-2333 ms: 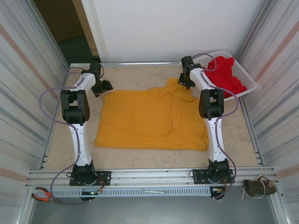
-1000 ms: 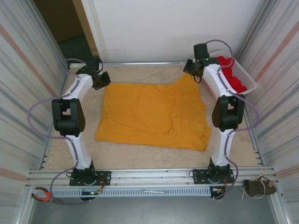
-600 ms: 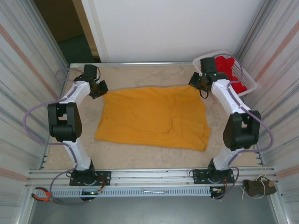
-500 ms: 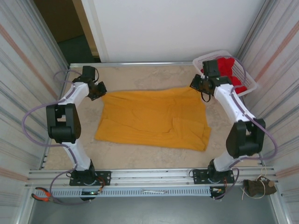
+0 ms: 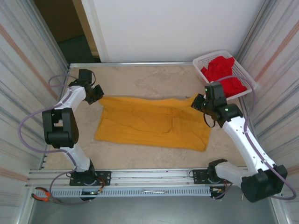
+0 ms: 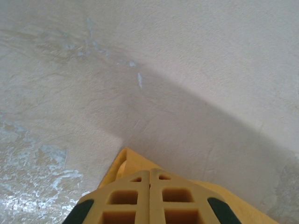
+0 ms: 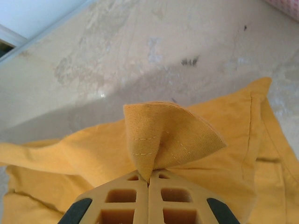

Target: Fold the inside-out t-shirt

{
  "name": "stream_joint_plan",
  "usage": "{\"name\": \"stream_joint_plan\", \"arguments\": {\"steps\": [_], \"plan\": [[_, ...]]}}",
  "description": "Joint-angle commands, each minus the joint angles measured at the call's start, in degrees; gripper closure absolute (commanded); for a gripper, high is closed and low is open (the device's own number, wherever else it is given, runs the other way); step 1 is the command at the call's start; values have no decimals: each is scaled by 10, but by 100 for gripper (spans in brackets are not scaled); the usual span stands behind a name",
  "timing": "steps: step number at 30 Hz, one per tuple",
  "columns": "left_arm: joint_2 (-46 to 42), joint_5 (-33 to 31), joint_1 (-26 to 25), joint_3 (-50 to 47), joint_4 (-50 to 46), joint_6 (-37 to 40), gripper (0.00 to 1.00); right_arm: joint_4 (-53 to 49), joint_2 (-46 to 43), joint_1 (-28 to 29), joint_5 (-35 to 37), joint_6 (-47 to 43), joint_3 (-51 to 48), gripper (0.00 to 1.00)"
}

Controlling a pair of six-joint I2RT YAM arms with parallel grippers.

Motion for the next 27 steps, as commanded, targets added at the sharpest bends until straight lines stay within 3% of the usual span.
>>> {"name": "stream_joint_plan", "arguments": {"steps": [1, 14, 17, 22, 24, 27], "plan": [[-31, -18, 7, -23, -12, -17, 100, -30, -31, 19, 47, 42, -31, 100], [-57, -33, 8, -114, 17, -44, 100, -32, -67, 74, 81, 86, -124, 100], [-37, -38, 8, -110, 25, -35, 91, -28, -68, 113, 91, 107, -150, 100], [-31, -38, 15, -88, 17, -19, 57, -86, -87, 191, 131, 161, -168, 59], [-61, -47, 19, -92, 16, -18, 47, -115, -125, 194, 162, 169, -159, 52], [-109, -44, 21, -98, 10, -18, 40, -109, -153, 153, 163, 144, -146, 47]]}}
